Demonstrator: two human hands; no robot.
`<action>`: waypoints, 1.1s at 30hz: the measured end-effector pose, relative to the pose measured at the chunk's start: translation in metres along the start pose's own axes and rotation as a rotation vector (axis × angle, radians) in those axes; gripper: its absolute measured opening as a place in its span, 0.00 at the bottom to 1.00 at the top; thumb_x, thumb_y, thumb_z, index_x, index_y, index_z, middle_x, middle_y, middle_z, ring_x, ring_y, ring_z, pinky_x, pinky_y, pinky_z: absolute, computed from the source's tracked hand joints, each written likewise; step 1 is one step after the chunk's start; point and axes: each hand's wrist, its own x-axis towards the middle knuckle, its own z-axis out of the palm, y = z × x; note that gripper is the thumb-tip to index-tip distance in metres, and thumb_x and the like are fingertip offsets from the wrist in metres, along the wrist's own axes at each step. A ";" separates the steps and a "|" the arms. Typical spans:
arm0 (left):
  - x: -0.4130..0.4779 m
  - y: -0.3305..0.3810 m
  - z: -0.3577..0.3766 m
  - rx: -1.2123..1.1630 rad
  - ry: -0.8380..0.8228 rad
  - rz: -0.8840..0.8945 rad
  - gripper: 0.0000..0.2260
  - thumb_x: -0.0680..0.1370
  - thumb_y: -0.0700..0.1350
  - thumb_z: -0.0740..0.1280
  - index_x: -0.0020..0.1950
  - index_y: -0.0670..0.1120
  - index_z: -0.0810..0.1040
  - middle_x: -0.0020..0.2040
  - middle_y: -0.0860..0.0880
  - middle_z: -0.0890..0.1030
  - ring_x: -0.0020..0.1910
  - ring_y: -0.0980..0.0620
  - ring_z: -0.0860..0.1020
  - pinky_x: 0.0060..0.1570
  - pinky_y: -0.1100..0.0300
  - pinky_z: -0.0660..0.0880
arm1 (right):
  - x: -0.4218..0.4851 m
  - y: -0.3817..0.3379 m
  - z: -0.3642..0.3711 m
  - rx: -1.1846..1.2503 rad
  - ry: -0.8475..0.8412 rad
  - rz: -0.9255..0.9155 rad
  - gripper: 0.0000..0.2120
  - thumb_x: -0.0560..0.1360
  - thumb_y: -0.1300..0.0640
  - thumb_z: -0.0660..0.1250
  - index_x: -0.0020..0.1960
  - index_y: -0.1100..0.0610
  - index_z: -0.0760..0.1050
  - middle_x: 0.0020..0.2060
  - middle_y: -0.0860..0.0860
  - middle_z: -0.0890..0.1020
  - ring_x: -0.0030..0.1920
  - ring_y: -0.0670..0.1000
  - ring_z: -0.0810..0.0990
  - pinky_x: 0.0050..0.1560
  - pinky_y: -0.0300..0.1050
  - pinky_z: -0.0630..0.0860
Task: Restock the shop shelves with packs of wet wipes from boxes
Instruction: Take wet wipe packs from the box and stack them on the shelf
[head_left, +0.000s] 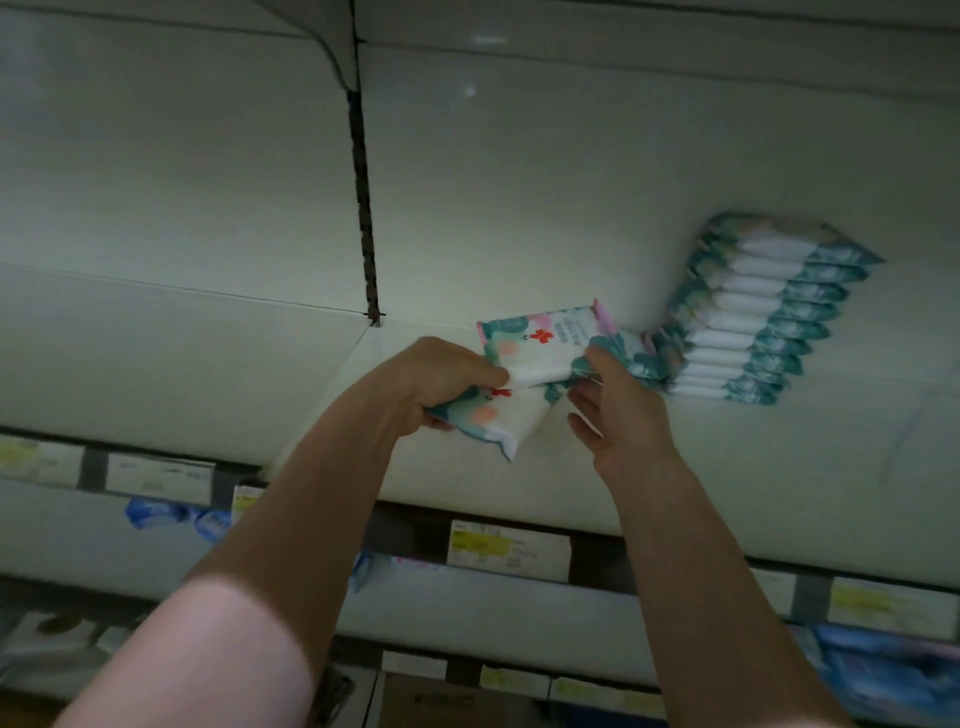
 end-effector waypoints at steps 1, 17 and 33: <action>0.005 0.007 0.002 0.003 0.020 0.001 0.05 0.74 0.44 0.72 0.46 0.45 0.78 0.39 0.48 0.80 0.37 0.52 0.78 0.39 0.59 0.74 | 0.006 -0.003 -0.005 -0.015 0.002 0.007 0.06 0.74 0.51 0.70 0.45 0.53 0.77 0.42 0.50 0.80 0.44 0.46 0.79 0.41 0.40 0.74; 0.084 0.054 0.055 0.116 0.227 0.110 0.04 0.76 0.38 0.67 0.50 0.41 0.78 0.45 0.43 0.79 0.32 0.53 0.76 0.21 0.68 0.72 | 0.095 -0.030 -0.047 0.152 0.023 0.066 0.11 0.81 0.60 0.60 0.41 0.61 0.72 0.32 0.55 0.80 0.27 0.47 0.80 0.26 0.36 0.77; 0.075 0.050 0.037 -0.150 0.307 0.031 0.05 0.76 0.38 0.66 0.51 0.43 0.75 0.41 0.45 0.77 0.37 0.51 0.75 0.35 0.59 0.74 | 0.082 -0.027 -0.037 -0.223 -0.030 0.083 0.17 0.78 0.46 0.63 0.37 0.57 0.76 0.20 0.47 0.75 0.20 0.44 0.71 0.24 0.35 0.65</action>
